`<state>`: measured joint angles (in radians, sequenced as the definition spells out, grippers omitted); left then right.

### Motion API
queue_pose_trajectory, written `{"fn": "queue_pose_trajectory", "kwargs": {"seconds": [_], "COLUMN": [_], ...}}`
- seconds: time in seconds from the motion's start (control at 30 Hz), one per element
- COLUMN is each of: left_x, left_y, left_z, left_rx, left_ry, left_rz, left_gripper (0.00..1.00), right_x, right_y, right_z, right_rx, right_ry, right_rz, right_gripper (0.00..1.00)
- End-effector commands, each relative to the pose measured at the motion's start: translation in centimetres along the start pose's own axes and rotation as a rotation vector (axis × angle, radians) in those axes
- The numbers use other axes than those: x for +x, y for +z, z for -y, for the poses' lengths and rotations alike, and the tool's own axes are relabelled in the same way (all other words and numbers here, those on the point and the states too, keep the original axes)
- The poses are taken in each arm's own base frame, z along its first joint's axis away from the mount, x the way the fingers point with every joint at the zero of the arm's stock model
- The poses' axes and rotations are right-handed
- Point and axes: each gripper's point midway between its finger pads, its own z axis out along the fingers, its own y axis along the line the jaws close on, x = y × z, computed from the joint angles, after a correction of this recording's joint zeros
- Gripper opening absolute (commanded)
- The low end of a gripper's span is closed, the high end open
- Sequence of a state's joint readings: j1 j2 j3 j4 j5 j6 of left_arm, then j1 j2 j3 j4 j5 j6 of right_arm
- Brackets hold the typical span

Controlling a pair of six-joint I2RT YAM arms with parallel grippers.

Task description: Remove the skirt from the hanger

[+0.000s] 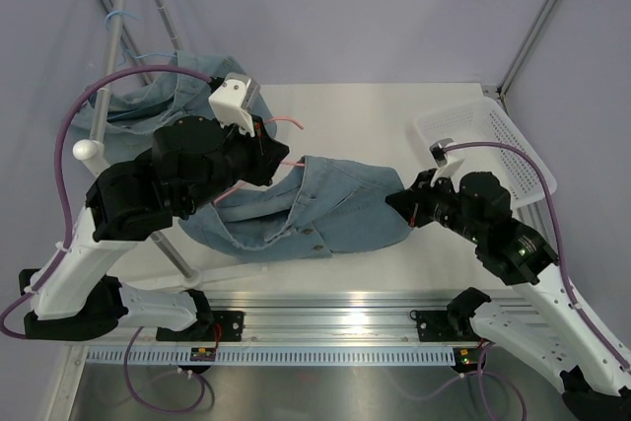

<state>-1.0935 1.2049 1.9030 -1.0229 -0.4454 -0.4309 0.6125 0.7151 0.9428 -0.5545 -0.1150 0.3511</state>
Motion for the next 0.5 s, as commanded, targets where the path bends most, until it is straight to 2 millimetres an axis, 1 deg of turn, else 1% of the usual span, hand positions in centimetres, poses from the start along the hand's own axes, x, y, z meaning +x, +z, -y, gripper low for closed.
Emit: {"fn": "queue_pose_trajectory", "kwargs": {"seconds": [0.0, 0.1, 0.2, 0.23, 0.3, 0.33, 0.37, 0.4, 0.43, 0.47], "left_x": [-3.0, -2.8, -2.2, -1.7, -1.6, -1.1, -1.1, -1.1, -1.1, -1.0], "left_y": [-1.5, -1.3, -0.9, -0.7, -0.9, -0.5, -0.6, -0.9, -0.9, -0.9], "left_z": [0.2, 0.2, -0.2, -0.6, -1.2, -1.6, -1.8, -2.1, -2.4, -2.6], "left_rx": [0.027, 0.026, 0.001, -0.019, -0.035, -0.057, -0.065, -0.068, -0.082, -0.091], "left_ry": [-0.055, -0.054, -0.040, -0.032, -0.031, -0.025, -0.025, -0.028, -0.027, -0.023], "left_rz": [0.105, 0.101, 0.088, 0.082, 0.090, 0.088, 0.092, 0.100, 0.106, 0.105], "left_gripper": [0.00, 0.00, 0.00, 0.00, 0.00, 0.00, 0.00, 0.00, 0.00, 0.00], "right_x": [-1.6, -2.9, -5.0, -6.2, -6.9, -7.9, -8.2, -7.8, -8.7, -8.8], "right_y": [-1.3, -2.1, -3.9, -5.4, -7.2, -9.0, -10.0, -10.7, -12.4, -13.1], "right_z": [-0.6, -0.1, 0.7, 1.4, 2.3, 2.6, 2.9, 3.5, 3.9, 4.2], "right_rx": [-0.025, 0.016, 0.089, 0.138, 0.186, 0.200, 0.214, 0.246, 0.270, 0.292], "right_ry": [-0.017, 0.021, 0.115, 0.190, 0.267, 0.335, 0.367, 0.398, 0.438, 0.452], "right_rz": [0.090, 0.153, 0.257, 0.338, 0.411, 0.491, 0.524, 0.525, 0.583, 0.597], "right_gripper": [0.00, 0.00, 0.00, 0.00, 0.00, 0.00, 0.00, 0.00, 0.00, 0.00]}}
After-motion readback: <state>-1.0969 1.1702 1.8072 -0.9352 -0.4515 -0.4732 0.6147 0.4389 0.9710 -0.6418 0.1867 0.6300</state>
